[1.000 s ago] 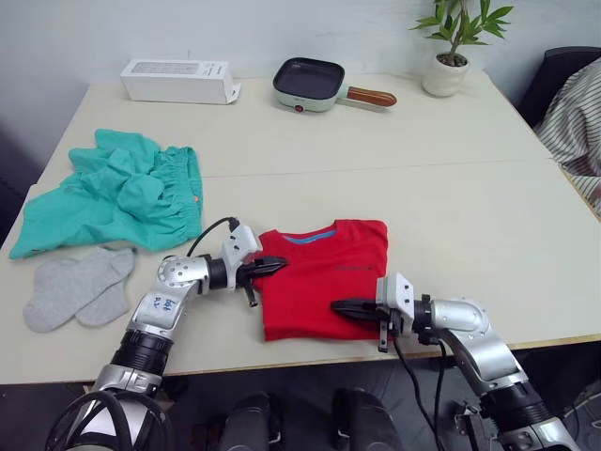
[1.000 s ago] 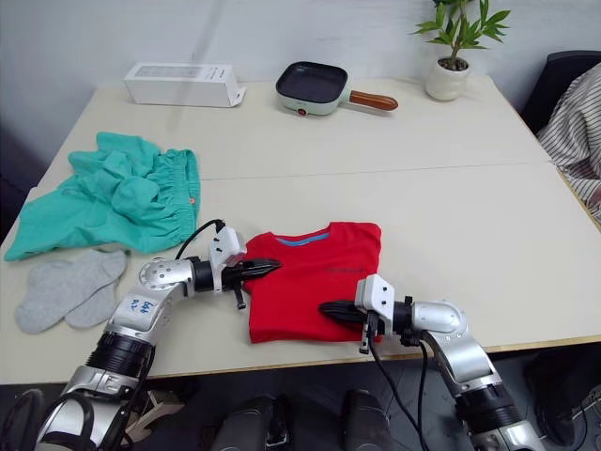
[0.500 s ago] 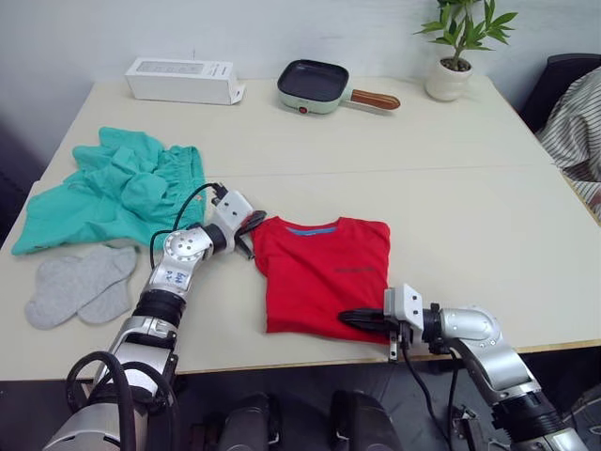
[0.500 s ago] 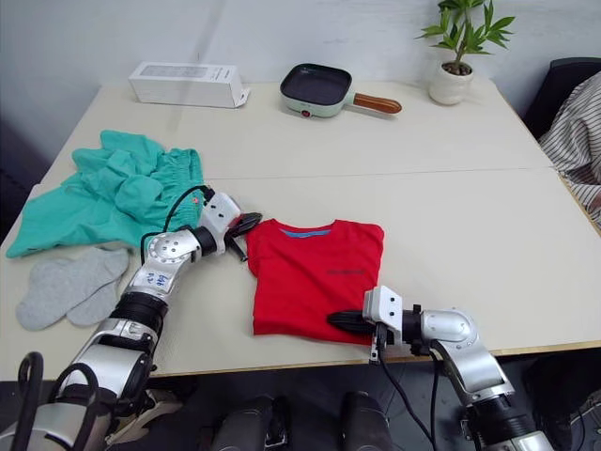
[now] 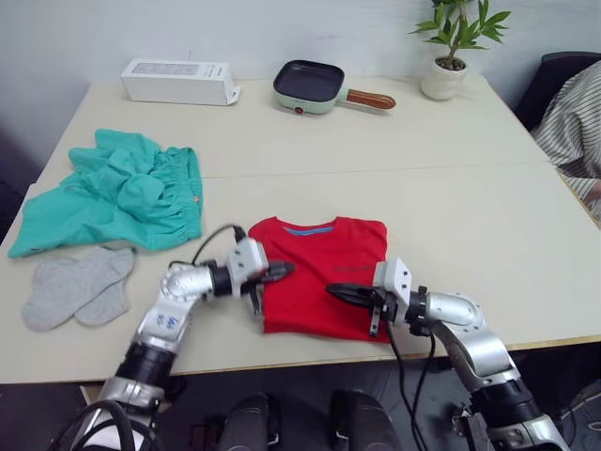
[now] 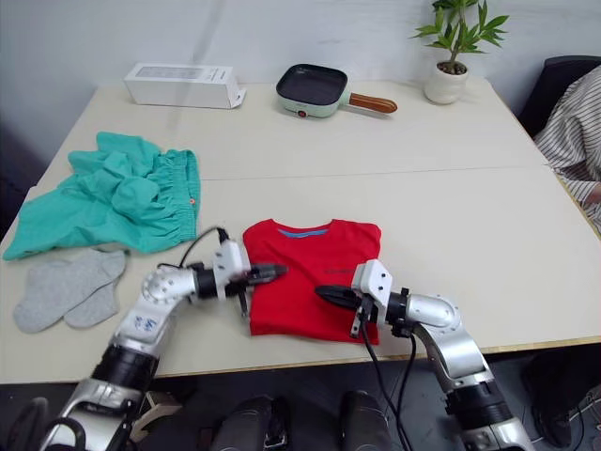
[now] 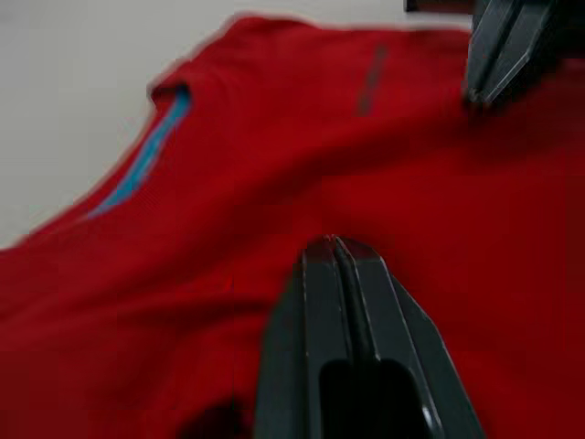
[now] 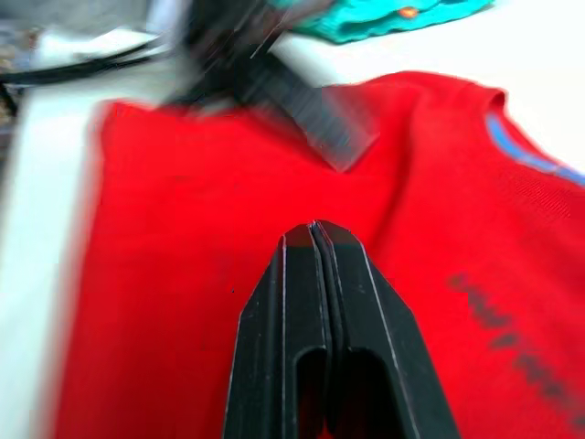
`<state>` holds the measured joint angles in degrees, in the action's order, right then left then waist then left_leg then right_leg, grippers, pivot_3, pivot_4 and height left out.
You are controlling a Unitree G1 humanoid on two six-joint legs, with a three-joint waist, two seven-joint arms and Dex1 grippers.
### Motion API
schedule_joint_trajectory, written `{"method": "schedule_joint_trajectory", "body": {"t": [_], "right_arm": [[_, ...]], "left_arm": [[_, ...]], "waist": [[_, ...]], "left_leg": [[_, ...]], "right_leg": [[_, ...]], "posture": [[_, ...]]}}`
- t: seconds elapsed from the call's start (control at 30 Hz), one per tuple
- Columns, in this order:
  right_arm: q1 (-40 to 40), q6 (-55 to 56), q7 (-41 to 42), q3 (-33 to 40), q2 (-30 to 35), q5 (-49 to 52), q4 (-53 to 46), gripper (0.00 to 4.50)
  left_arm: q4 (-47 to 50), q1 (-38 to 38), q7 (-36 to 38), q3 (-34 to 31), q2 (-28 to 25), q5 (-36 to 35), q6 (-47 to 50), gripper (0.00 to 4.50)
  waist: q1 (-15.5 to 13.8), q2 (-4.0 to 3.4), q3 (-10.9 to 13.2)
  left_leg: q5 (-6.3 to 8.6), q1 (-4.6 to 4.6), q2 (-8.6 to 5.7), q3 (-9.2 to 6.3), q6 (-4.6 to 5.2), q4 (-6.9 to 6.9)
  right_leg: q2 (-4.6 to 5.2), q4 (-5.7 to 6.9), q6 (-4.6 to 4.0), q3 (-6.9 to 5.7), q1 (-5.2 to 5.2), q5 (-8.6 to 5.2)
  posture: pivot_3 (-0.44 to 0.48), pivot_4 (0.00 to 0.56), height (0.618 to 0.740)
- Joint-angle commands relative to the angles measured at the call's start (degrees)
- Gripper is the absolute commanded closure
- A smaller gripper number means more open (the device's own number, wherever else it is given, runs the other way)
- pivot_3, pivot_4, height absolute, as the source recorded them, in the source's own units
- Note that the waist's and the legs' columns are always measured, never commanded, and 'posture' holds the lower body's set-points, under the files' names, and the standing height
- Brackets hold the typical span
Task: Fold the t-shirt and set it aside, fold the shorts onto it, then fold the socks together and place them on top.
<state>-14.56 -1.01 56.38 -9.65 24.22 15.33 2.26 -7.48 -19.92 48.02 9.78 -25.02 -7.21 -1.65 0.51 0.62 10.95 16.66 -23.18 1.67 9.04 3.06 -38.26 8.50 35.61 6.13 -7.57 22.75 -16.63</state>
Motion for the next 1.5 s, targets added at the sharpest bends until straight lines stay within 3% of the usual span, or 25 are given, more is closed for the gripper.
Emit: {"method": "schedule_joint_trajectory", "body": {"t": [0.03, 0.4, 0.53, 0.63, 0.77, 0.87, 1.0, 1.23, 1.4, 1.5], "right_arm": [[-3.9, 4.2, -5.2, 2.4, -2.2, -2.7, 7.7, 4.49], [-17.7, 7.6, -11.3, 12.9, -1.4, -1.4, 32.0, 4.49], [-18.4, 6.8, -4.8, 13.7, -3.0, 3.5, 26.2, 4.49], [-16.5, 2.7, -1.5, 9.4, -4.4, 4.6, 16.3, 4.49], [-13.3, -1.8, -3.5, 2.2, -7.7, 1.0, 7.5, 4.49], [-11.5, -0.4, -5.8, -1.4, -9.5, -2.9, 7.3, 4.49], [-12.0, 3.1, -10.6, -1.1, -10.5, -6.7, 13.7, 4.49], [-18.5, 5.5, -14.9, 6.1, -6.9, -6.1, 27.9, 4.49], [-25.2, 6.6, -17.8, 11.6, -4.1, -5.4, 41.5, 4.49], [-27.4, 8.0, -15.8, 14.2, -3.5, -3.5, 44.1, 4.49]], "left_arm": [[4.8, 3.6, -2.7, 0.4, -0.6, 1.9, 4.1, 4.45], [4.3, 7.0, -3.5, -1.5, -3.2, 1.3, 4.1, 4.45], [6.0, 5.4, -0.3, -6.0, -1.4, -7.4, 2.8, 4.45], [7.1, 3.7, 0.9, -8.0, -0.4, -11.8, 5.3, 4.45], [5.2, 0.7, -3.5, -7.9, 0.6, -8.5, 7.1, 4.45], [1.6, -0.7, -7.7, -6.1, 0.9, -3.0, 6.6, 4.45], [-0.5, -0.5, -9.5, -5.0, 0.7, 0.3, 6.9, 4.45], [-1.0, 2.5, -8.7, -4.6, -1.0, 2.3, 4.9, 4.45], [-3.1, 2.5, -8.3, -6.8, -1.0, 0.4, 1.3, 4.45], [-3.4, 2.1, -5.5, -8.2, -0.9, -2.3, -2.0, 4.45]], "waist": [[0.0, -0.01, 0.0], [1.4, -0.07, 0.0], [1.7, -0.1, 0.0], [1.8, -0.17, 0.0], [1.4, -0.17, 0.0], [1.0, -0.17, 0.0], [1.1, -0.17, 0.0], [1.2, -0.16, 0.0], [1.3, -0.17, 0.0], [1.4, -0.17, 0.0]], "left_leg": [[0.0, 0.0, -0.02, 0.04, 0.0, 0.01], [-0.04, 0.12, 0.02, 0.06, -0.07, 0.09], [-0.05, 0.12, 0.08, 0.09, -0.08, 0.11], [-0.06, 0.03, 0.09, 0.08, -0.07, 0.12], [-0.06, 0.02, 0.08, 0.04, -0.07, 0.1], [-0.06, 0.01, 0.0, 0.05, -0.04, 0.1], [-0.04, -0.02, -0.15, 0.1, 0.05, 0.1], [-0.04, 0.03, -0.04, 0.08, -0.05, 0.11], [-0.06, 0.06, -0.02, 0.1, -0.04, 0.1], [-0.06, 0.06, 0.01, 0.11, -0.04, 0.11]], "right_leg": [[0.01, 0.0, 0.0, 0.0, 0.01, 0.0], [0.0, 0.05, -0.08, 0.11, -0.05, -0.04], [-0.04, 0.05, -0.09, 0.09, -0.03, -0.05], [-0.03, 0.25, -0.1, 0.12, 0.02, -0.05], [-0.04, 0.27, -0.09, 0.11, 0.02, -0.05], [-0.04, 0.27, -0.08, 0.02, 0.01, -0.04], [-0.06, 0.24, 0.02, -0.08, 0.02, 0.01], [0.01, 0.23, 0.0, 0.0, 0.01, 0.0], [0.0, 0.24, -0.01, 0.0, 0.01, 0.0], [-0.02, 0.24, -0.04, 0.0, 0.01, -0.02]], "posture": [[0.0, 0.15, 0.74], [0.0, 0.15, 0.74], [0.0, 0.15, 0.74], [0.0, 0.15, 0.74], [0.0, 0.15, 0.74], [0.0, 0.15, 0.74], [0.0, 0.15, 0.74], [0.0, 0.15, 0.74], [0.0, 0.15, 0.74], [0.0, 0.15, 0.74]]}}
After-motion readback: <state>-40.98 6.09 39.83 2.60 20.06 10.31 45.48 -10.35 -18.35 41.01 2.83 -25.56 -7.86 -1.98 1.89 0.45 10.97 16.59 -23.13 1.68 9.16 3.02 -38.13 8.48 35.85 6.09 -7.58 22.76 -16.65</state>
